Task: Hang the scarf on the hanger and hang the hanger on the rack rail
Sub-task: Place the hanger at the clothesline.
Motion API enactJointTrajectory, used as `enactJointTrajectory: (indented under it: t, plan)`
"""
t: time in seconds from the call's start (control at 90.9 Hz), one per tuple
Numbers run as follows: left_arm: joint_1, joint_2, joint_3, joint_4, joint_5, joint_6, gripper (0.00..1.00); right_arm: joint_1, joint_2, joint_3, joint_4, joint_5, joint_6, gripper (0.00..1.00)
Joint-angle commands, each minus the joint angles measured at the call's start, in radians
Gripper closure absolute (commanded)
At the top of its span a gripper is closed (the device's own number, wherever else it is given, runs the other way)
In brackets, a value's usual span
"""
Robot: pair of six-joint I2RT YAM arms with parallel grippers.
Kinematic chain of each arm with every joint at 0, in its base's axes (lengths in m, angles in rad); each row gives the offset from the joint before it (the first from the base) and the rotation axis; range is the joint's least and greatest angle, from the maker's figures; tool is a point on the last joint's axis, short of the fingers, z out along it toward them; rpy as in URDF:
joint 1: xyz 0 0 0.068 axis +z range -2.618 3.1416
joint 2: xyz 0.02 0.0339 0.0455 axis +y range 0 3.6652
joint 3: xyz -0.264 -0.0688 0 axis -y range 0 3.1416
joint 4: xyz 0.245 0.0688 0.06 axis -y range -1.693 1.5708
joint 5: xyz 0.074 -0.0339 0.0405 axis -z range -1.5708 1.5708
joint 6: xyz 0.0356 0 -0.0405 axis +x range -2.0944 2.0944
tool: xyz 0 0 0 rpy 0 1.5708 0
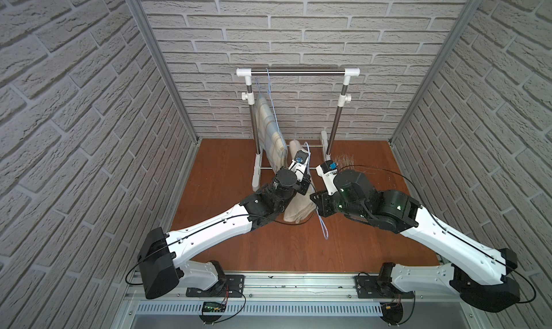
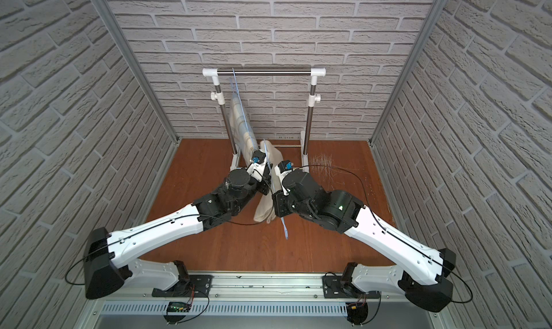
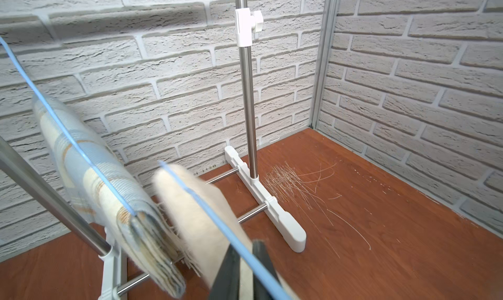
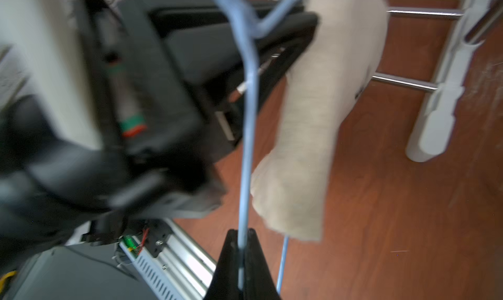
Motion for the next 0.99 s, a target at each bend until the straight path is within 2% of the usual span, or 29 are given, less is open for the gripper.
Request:
enactJointTrajectory:
  t: [0.0, 0.209, 0.264, 0.385, 0.429, 0.616, 0.649, 0.77, 0.792, 0.814, 0.979]
  plan:
    - [-0.012, -0.044, 0.043, 0.141, 0.03, -0.001, 0.85, 0.012, 0.009, 0.008, 0.003, -0.016, -0.025, 0.97]
    - [0.001, -0.052, 0.033, 0.137, 0.03, -0.013, 0.81, 0.011, 0.007, 0.045, -0.022, 0.018, -0.046, 0.97]
    - [0.007, -0.057, 0.036, 0.128, 0.031, -0.025, 0.71, 0.01, 0.007, 0.057, -0.025, 0.028, -0.051, 0.97]
    - [0.021, -0.066, 0.045, 0.102, 0.031, -0.041, 0.41, 0.011, 0.017, 0.101, -0.047, 0.054, -0.06, 0.97]
    - [0.027, -0.071, 0.048, 0.088, 0.03, -0.046, 0.32, 0.01, 0.021, 0.116, -0.05, 0.059, -0.065, 0.97]
    - [0.058, -0.11, 0.039, 0.051, 0.03, -0.063, 0.19, 0.002, 0.061, 0.198, -0.077, 0.064, -0.085, 0.97]
    - [0.064, -0.119, 0.038, 0.045, 0.008, -0.066, 0.12, 0.0, 0.069, 0.208, -0.08, 0.065, -0.087, 0.97]
    - [0.09, -0.152, 0.038, 0.008, 0.008, -0.079, 0.1, -0.018, 0.091, 0.254, -0.106, 0.06, -0.097, 0.97]
    - [0.095, -0.157, 0.037, 0.004, 0.009, -0.082, 0.04, -0.023, 0.097, 0.264, -0.117, 0.059, -0.097, 0.97]
    - [0.103, -0.165, 0.035, -0.003, 0.013, -0.088, 0.02, -0.027, 0.101, 0.272, -0.127, 0.06, -0.096, 0.97]
    - [0.158, -0.202, 0.042, -0.067, 0.044, -0.121, 0.02, -0.066, 0.104, 0.317, -0.177, 0.061, -0.095, 0.97]
